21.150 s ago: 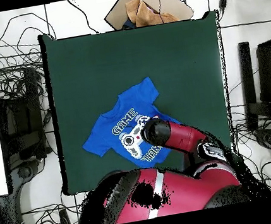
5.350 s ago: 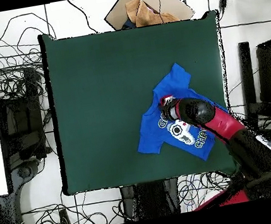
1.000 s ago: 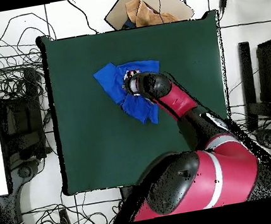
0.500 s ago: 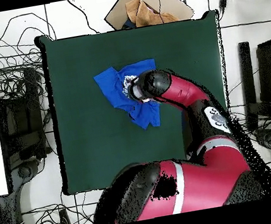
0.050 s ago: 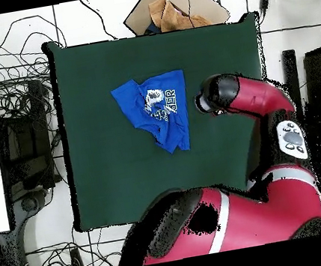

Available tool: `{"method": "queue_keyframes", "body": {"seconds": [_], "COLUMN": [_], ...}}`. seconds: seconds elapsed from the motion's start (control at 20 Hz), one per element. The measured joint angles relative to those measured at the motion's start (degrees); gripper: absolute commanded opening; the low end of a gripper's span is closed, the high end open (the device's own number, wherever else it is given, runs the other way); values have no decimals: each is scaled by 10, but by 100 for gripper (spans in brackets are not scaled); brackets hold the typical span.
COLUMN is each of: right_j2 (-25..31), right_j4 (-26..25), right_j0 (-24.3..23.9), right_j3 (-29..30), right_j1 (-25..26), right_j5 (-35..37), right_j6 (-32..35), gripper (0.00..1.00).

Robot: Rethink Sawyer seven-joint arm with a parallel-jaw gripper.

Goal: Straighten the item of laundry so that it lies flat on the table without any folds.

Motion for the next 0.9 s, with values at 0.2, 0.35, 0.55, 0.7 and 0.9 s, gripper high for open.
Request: {"method": "queue_keyframes", "body": {"seconds": [0.2,0.35,0.55,0.7,0.9], "right_j2": [-11,-11,-11,-11,-12], "right_j4": [-8,-7,-6,-5,-5], "right_j0": [-12,-16,-25,-35,-42], "right_j3": [-13,0,36,62,70], "right_j1": [-7,-28,-78,-120,-145], "right_j5": [0,0,3,3,3], "right_j6": [0,0,0,0,0], "gripper": [0,0,0,0,0]}}
